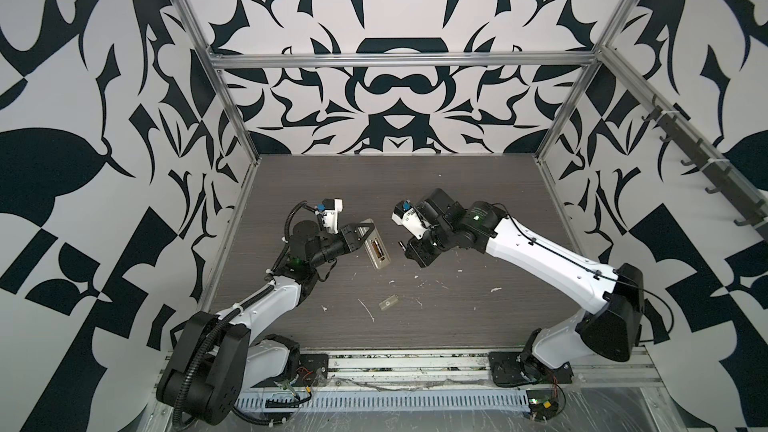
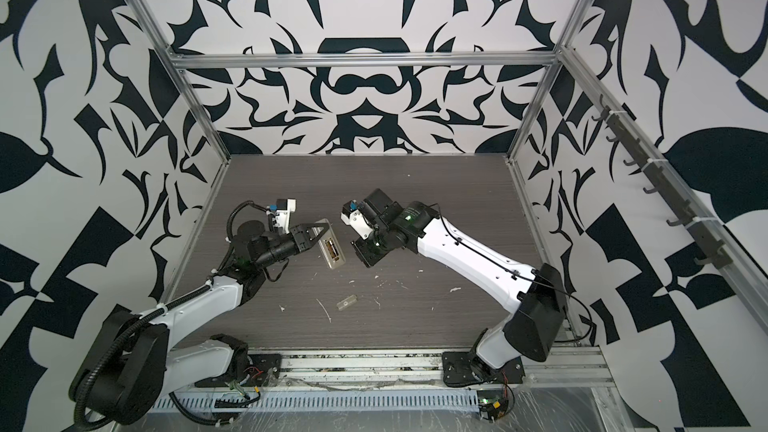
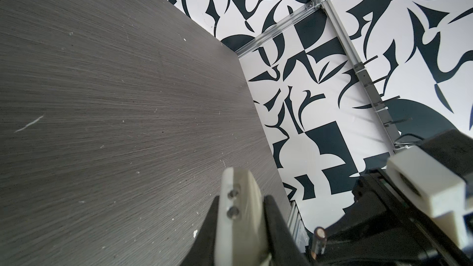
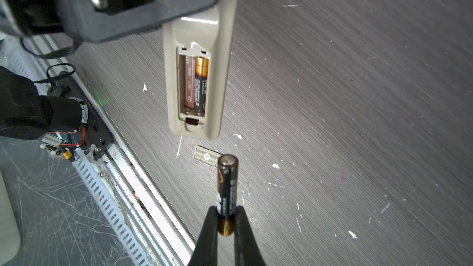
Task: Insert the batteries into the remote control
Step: 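Lower the held battery into the empty slot beside the seated battery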
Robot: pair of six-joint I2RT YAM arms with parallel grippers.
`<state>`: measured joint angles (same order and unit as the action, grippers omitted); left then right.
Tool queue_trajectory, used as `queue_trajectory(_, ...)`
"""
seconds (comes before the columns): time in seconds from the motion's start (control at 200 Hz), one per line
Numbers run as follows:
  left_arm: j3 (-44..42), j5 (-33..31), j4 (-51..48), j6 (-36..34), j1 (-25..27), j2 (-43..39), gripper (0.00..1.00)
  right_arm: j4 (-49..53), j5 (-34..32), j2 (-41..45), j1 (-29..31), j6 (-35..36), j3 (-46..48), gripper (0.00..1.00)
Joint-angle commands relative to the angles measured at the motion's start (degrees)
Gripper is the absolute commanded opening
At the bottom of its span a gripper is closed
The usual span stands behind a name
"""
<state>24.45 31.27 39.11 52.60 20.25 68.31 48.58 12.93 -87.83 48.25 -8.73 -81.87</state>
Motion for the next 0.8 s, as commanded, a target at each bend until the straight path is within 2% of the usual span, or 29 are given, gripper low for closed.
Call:
queue_trajectory(0.0,-0.72,-0.11,2.95,1.58,-0.21,-1.39,0.0,0.46,1.83,-0.26,0.35,0.48,-4.2,0.02)
queue_trajectory(0.355,-4.43,-2.69,7.34,4.35,0.61,-2.36,0.0,2.19,5.59,-4.65,0.64,0.05,-8.48,0.01)
queue_trajectory(0.795,-6.64,-4.63,13.42,6.45,1.37,-1.31,0.0,5.43,5.44,-8.97,2.51,-0.13,-12.73,0.01)
